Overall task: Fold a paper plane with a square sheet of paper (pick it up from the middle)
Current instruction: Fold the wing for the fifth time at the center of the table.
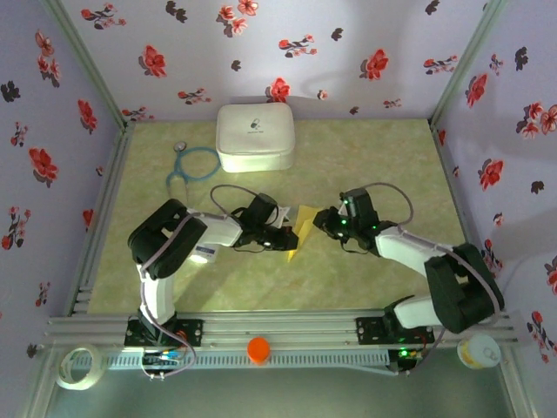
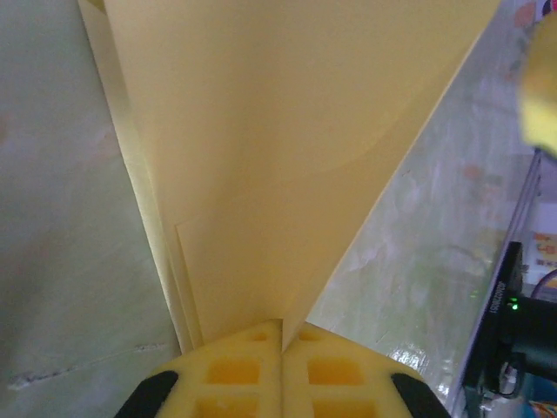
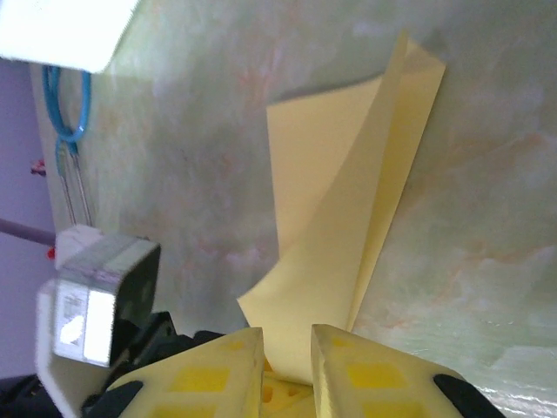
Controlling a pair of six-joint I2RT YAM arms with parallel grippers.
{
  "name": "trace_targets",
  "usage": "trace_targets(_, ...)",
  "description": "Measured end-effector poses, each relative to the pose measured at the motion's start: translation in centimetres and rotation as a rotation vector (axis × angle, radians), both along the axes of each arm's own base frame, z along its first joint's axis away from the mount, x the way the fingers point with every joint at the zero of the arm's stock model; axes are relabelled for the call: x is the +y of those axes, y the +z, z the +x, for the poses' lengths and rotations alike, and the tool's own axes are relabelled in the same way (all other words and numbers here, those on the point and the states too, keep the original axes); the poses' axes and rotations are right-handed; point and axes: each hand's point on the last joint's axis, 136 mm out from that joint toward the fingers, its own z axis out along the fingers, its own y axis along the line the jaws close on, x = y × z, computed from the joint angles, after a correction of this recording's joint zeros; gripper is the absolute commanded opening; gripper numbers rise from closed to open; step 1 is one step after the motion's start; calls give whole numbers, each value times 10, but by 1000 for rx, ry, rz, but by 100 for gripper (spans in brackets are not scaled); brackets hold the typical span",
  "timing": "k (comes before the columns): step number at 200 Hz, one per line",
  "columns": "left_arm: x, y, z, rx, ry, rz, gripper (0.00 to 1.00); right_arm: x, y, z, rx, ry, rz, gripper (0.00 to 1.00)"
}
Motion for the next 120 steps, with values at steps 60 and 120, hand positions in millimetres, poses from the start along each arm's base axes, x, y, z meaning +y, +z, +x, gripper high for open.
trace_targets(60, -3, 2, 3, 113, 39, -93, 0, 21, -13, -3, 36, 70, 43, 15)
trace_targets(120, -4, 2, 4, 156, 68, -124, 0, 29, -19, 5, 38, 80, 74, 13)
